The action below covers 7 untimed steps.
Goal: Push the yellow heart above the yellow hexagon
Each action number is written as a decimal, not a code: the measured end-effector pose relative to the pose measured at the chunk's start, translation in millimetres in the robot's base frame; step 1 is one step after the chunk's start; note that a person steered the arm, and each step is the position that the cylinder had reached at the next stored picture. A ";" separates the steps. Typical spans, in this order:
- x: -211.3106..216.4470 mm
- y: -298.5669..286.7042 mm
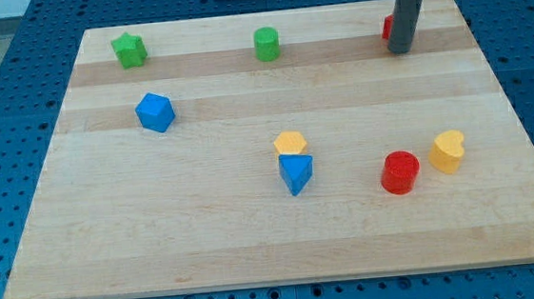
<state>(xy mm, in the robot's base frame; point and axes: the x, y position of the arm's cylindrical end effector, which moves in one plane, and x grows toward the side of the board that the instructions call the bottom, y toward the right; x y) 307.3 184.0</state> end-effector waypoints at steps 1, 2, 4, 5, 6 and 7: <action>13.3 -0.4; 24.7 -21.9; 24.8 -84.4; 24.8 -86.5; 24.8 -88.0; 24.7 -89.9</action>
<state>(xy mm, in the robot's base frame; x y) 332.1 94.0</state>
